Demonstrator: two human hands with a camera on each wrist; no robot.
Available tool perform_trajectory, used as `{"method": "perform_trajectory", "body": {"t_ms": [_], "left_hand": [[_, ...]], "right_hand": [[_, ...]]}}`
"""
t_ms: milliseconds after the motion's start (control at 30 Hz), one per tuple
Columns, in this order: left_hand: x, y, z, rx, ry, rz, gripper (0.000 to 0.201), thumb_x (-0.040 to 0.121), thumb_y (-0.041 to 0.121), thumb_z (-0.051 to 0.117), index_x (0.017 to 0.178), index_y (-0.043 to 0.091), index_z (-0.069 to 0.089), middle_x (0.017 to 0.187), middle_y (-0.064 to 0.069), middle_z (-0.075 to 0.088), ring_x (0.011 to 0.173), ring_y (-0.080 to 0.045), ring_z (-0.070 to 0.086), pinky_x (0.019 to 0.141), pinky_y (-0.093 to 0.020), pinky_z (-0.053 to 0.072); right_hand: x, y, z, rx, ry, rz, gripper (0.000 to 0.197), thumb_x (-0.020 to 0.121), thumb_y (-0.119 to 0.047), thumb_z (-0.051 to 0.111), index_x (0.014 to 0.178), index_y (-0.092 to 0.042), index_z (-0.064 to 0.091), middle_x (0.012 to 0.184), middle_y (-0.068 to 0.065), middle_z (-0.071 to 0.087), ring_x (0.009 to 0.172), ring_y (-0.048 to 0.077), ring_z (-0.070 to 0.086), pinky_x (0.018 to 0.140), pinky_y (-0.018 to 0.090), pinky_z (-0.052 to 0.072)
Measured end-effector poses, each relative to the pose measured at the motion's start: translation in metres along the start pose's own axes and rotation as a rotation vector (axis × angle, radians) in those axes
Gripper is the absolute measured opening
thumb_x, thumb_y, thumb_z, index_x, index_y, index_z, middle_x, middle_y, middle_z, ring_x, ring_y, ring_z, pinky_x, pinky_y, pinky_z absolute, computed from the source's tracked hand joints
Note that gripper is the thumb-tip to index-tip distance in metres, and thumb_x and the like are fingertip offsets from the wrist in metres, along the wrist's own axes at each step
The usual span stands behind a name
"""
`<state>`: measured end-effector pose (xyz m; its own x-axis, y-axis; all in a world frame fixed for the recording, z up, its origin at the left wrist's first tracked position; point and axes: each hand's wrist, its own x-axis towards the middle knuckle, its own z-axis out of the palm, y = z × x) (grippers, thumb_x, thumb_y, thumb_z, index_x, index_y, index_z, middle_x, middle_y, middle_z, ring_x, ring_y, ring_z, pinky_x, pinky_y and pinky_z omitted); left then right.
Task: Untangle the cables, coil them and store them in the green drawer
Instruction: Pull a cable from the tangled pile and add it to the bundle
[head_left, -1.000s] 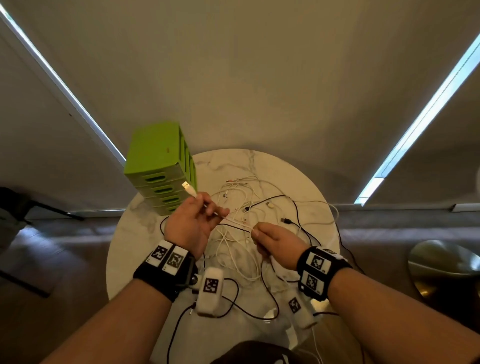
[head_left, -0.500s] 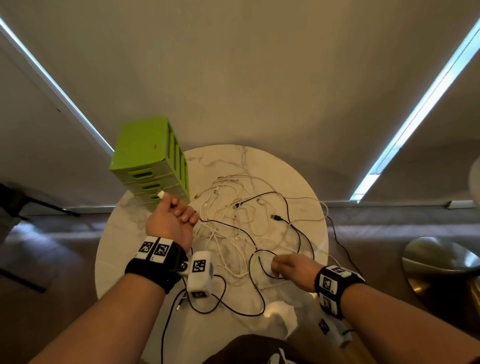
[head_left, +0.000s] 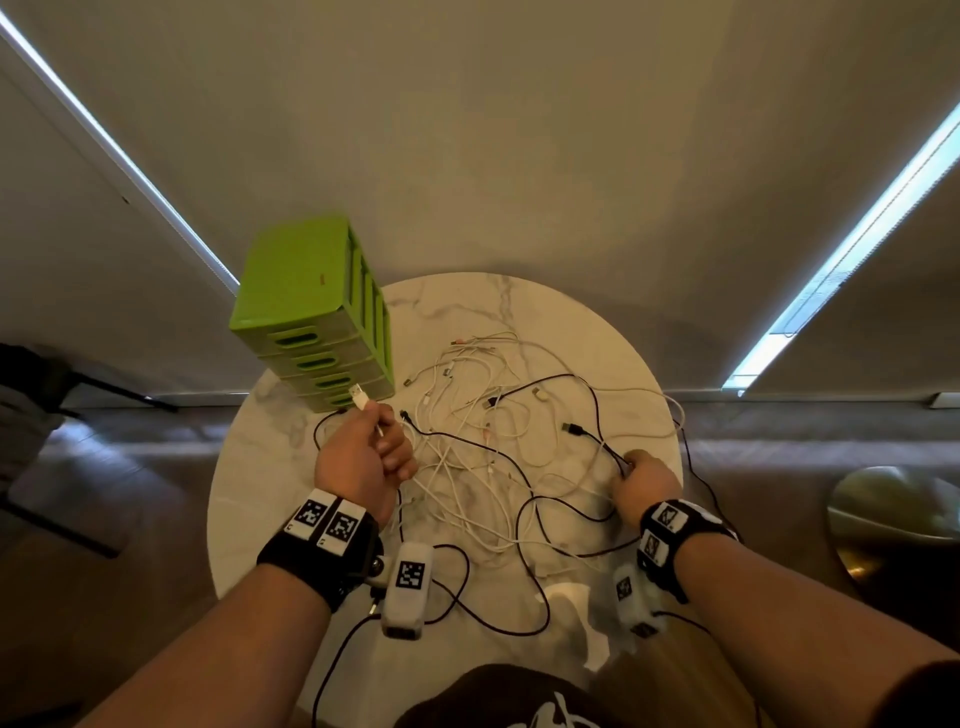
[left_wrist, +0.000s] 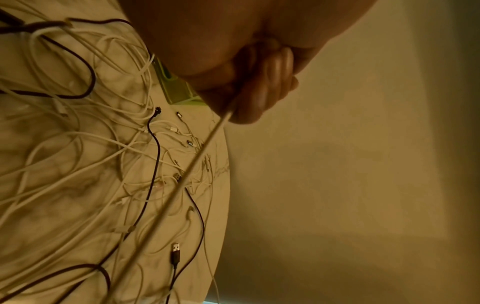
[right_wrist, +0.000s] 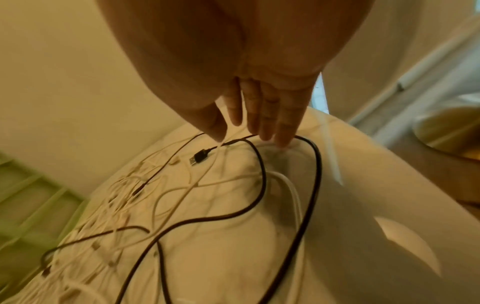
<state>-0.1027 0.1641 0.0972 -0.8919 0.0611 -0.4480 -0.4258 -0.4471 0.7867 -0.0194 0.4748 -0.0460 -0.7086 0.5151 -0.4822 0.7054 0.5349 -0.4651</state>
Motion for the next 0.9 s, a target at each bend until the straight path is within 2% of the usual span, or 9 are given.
{"method": "perform_trajectory", "body": {"t_ms": [67, 167, 333, 433, 533, 600, 667, 800, 900], "left_hand": [[0.0, -0.001, -0.002, 0.035, 0.004, 0.003, 0.035, 0.108, 0.027, 0.036, 0.079, 0.013, 0.05, 0.053, 0.001, 0.033, 0.042, -0.014, 0.033, 0.044, -0.026, 0.04], [0.002, 0.0, -0.006, 0.047, 0.0, -0.009, 0.037, 0.109, 0.027, 0.037, 0.08, 0.01, 0.052, 0.056, -0.003, 0.038, 0.047, -0.018, 0.041, 0.055, -0.036, 0.055], [0.004, 0.003, -0.012, 0.04, 0.03, -0.016, 0.037, 0.109, 0.027, 0.04, 0.078, 0.009, 0.053, 0.054, -0.003, 0.039, 0.047, -0.018, 0.042, 0.057, -0.039, 0.057], [0.003, 0.003, -0.015, 0.048, 0.052, -0.043, 0.033, 0.106, 0.03, 0.045, 0.079, 0.013, 0.053, 0.054, 0.002, 0.032, 0.046, -0.015, 0.034, 0.053, -0.034, 0.051], [0.001, 0.005, -0.017, 0.004, 0.03, -0.063, 0.026, 0.101, 0.028, 0.045, 0.083, 0.012, 0.057, 0.056, 0.002, 0.026, 0.046, -0.015, 0.028, 0.05, -0.03, 0.04], [0.0, 0.007, -0.017, -0.026, 0.01, -0.061, 0.023, 0.097, 0.024, 0.043, 0.087, 0.01, 0.059, 0.058, 0.001, 0.026, 0.047, -0.015, 0.028, 0.049, -0.029, 0.037], [-0.001, 0.008, -0.018, -0.021, 0.004, -0.043, 0.025, 0.1, 0.022, 0.04, 0.092, 0.009, 0.06, 0.059, 0.0, 0.029, 0.048, -0.015, 0.03, 0.049, -0.029, 0.038], [-0.005, 0.011, -0.021, 0.011, 0.02, -0.006, 0.025, 0.104, 0.017, 0.038, 0.102, 0.005, 0.06, 0.06, -0.003, 0.043, 0.05, -0.017, 0.043, 0.052, -0.03, 0.048], [-0.007, 0.013, -0.026, 0.041, 0.026, 0.013, 0.023, 0.106, 0.013, 0.041, 0.11, 0.003, 0.06, 0.065, -0.008, 0.052, 0.054, -0.02, 0.055, 0.057, -0.036, 0.057]], "right_hand": [[0.007, -0.001, 0.007, -0.022, -0.085, 0.07, 0.042, 0.093, -0.027, 0.062, 0.132, -0.012, 0.057, 0.122, 0.016, 0.065, 0.111, 0.035, 0.062, 0.09, 0.038, 0.051], [0.007, -0.011, 0.016, 0.046, -0.149, 0.003, 0.043, 0.098, -0.031, 0.062, 0.136, -0.012, 0.058, 0.126, 0.014, 0.067, 0.117, 0.034, 0.061, 0.099, 0.038, 0.048], [-0.004, -0.052, 0.018, 0.215, -0.219, -0.161, 0.022, 0.1, -0.032, 0.056, 0.114, -0.021, 0.07, 0.083, 0.002, 0.074, 0.083, 0.024, 0.072, 0.086, 0.046, 0.059], [-0.028, -0.103, 0.003, 0.389, -0.296, -0.282, 0.019, 0.104, -0.028, 0.052, 0.106, -0.019, 0.069, 0.07, 0.003, 0.065, 0.066, 0.024, 0.068, 0.076, 0.046, 0.061], [-0.055, -0.152, -0.015, 0.478, -0.337, -0.466, 0.025, 0.105, -0.033, 0.048, 0.099, -0.026, 0.07, 0.064, -0.003, 0.049, 0.056, 0.02, 0.05, 0.054, 0.037, 0.048], [-0.068, -0.174, -0.023, 0.533, -0.338, -0.514, 0.028, 0.106, -0.034, 0.046, 0.099, -0.026, 0.071, 0.062, -0.004, 0.044, 0.053, 0.016, 0.04, 0.049, 0.03, 0.036], [-0.076, -0.184, -0.024, 0.471, -0.319, -0.5, 0.029, 0.105, -0.031, 0.046, 0.095, -0.024, 0.072, 0.062, -0.004, 0.047, 0.051, 0.012, 0.039, 0.049, 0.028, 0.034], [-0.078, -0.168, -0.017, 0.039, -0.419, -0.396, 0.026, 0.099, -0.02, 0.046, 0.089, -0.021, 0.071, 0.071, -0.003, 0.064, 0.059, 0.011, 0.055, 0.062, 0.033, 0.048], [-0.088, -0.163, -0.019, 0.126, -0.457, -0.38, 0.028, 0.098, -0.014, 0.043, 0.092, -0.013, 0.071, 0.061, 0.002, 0.061, 0.052, 0.014, 0.051, 0.055, 0.029, 0.042]]}}
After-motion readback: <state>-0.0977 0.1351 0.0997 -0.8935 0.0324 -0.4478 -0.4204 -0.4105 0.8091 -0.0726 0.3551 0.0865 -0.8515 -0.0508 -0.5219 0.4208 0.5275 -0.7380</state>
